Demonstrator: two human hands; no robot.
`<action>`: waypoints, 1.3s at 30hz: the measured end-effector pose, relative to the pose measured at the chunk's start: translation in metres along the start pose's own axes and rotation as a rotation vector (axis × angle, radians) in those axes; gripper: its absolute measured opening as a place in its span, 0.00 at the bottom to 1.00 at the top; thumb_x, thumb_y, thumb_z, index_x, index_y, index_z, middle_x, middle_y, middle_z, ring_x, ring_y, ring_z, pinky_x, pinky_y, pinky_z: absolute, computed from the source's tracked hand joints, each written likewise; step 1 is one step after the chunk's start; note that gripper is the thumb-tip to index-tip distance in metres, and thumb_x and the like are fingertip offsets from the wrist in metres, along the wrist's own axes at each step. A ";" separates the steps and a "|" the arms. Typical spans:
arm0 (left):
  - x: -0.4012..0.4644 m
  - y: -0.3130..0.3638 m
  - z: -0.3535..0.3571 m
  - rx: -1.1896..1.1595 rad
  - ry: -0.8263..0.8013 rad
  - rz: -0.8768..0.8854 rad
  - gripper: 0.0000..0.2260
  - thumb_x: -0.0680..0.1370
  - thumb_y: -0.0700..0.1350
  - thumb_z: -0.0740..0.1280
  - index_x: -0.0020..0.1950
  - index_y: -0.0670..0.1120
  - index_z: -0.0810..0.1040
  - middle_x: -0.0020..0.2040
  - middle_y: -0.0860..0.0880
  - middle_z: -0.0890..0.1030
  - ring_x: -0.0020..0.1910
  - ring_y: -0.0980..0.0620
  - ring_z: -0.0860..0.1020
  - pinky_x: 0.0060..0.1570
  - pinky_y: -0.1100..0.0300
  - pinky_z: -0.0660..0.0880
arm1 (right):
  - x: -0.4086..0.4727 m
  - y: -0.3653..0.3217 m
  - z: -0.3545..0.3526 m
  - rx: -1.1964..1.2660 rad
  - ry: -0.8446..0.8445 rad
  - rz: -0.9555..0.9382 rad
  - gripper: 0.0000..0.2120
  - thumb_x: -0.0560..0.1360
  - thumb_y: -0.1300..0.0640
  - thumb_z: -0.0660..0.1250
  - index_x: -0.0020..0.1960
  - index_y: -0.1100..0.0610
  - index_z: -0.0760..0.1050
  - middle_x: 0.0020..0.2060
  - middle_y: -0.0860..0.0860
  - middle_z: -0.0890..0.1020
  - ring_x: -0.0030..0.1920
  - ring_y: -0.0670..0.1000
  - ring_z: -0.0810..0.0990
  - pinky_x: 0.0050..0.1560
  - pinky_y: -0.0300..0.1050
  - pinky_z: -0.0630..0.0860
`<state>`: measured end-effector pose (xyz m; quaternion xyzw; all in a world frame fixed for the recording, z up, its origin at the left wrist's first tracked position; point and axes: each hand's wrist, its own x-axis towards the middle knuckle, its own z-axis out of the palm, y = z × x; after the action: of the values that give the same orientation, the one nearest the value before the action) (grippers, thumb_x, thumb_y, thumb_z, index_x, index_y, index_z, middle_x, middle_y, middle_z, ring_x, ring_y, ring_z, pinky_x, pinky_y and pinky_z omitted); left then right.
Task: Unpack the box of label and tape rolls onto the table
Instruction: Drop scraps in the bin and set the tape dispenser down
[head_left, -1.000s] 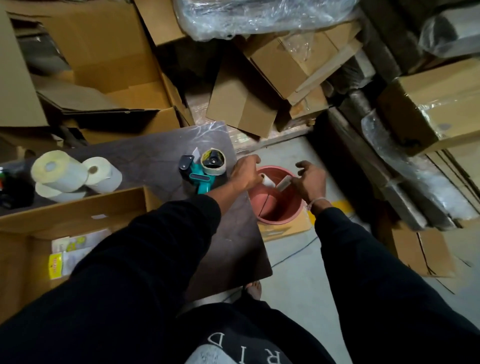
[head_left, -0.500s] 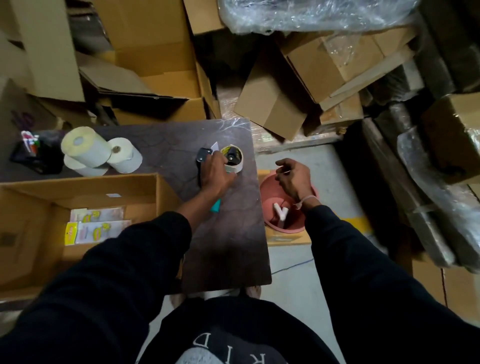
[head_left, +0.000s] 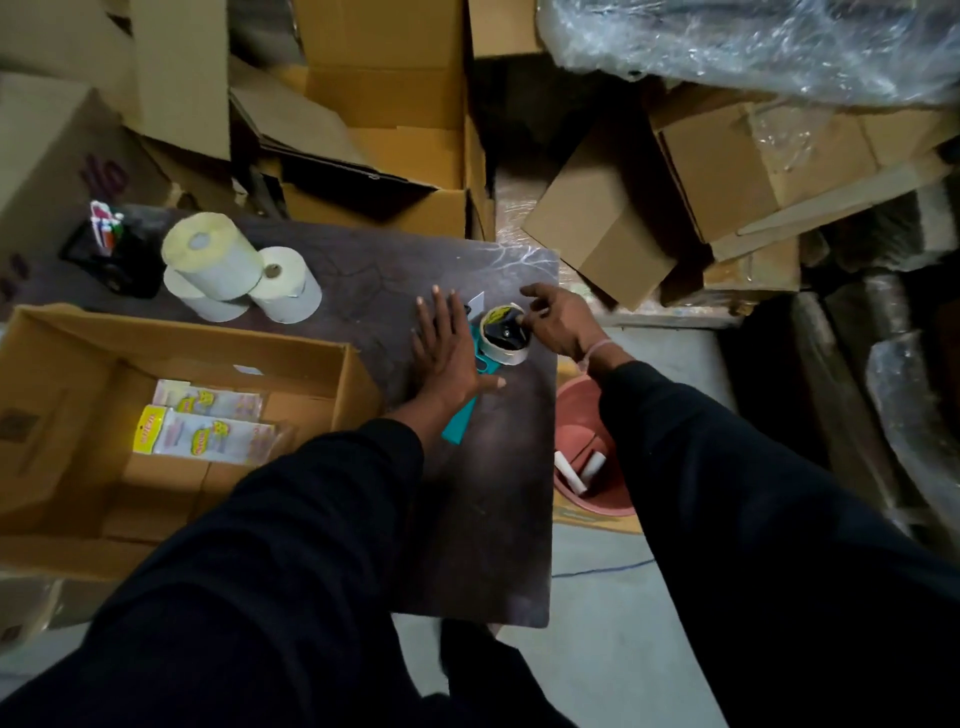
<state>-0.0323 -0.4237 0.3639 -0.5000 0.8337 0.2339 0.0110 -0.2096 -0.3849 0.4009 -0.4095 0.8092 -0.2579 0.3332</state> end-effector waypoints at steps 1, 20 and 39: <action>0.005 -0.002 0.002 0.024 -0.002 0.035 0.65 0.67 0.65 0.78 0.83 0.43 0.35 0.82 0.40 0.33 0.81 0.36 0.34 0.78 0.36 0.45 | 0.005 -0.005 0.002 -0.056 -0.049 -0.028 0.25 0.78 0.61 0.69 0.74 0.55 0.71 0.65 0.56 0.78 0.64 0.55 0.77 0.65 0.41 0.72; 0.028 -0.001 0.031 0.188 -0.010 0.033 0.62 0.68 0.74 0.69 0.83 0.43 0.36 0.82 0.39 0.34 0.80 0.27 0.41 0.77 0.32 0.48 | 0.047 0.005 0.020 -0.136 -0.100 -0.044 0.12 0.71 0.71 0.69 0.50 0.60 0.82 0.47 0.55 0.84 0.50 0.55 0.82 0.55 0.50 0.82; 0.020 0.005 0.019 0.150 -0.057 0.019 0.64 0.67 0.74 0.70 0.82 0.44 0.34 0.82 0.40 0.33 0.80 0.29 0.39 0.78 0.34 0.49 | 0.029 0.006 -0.012 0.123 0.150 0.013 0.04 0.76 0.60 0.72 0.50 0.55 0.82 0.44 0.54 0.85 0.43 0.54 0.85 0.45 0.52 0.84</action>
<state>-0.0503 -0.4305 0.3435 -0.4831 0.8529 0.1851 0.0700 -0.2342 -0.4044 0.3952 -0.3626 0.8170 -0.3351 0.2979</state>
